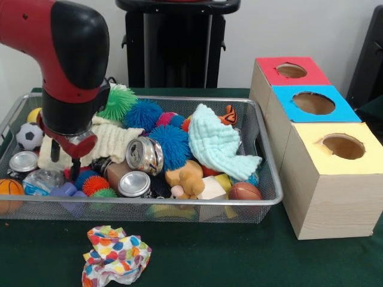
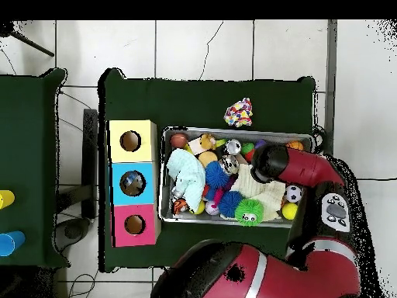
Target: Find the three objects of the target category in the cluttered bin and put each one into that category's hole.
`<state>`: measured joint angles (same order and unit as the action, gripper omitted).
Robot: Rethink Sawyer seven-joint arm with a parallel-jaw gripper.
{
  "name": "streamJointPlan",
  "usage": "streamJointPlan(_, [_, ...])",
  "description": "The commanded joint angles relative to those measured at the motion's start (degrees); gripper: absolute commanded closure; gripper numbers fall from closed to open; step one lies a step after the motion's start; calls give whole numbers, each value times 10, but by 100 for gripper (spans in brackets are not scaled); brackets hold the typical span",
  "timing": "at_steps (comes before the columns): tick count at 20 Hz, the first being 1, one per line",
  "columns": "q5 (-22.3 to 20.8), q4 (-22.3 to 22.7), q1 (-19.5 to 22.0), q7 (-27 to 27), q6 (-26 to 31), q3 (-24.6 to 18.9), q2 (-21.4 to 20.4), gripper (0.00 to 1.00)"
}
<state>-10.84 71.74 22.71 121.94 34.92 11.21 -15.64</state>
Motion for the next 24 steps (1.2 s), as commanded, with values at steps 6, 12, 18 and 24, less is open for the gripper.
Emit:
streamJointPlan(6, [-50, -42, -15, 0, -6, -12, 72, 0])
streamJointPlan(12, [-65, -66, -43, 17, 30, 41, 76, 0])
streamJointPlan(18, [-54, -72, -51, 5, 68, 54, 57, 0])
streamJointPlan(24, [-58, -90, -74, -22, 146, 95, 13, 0])
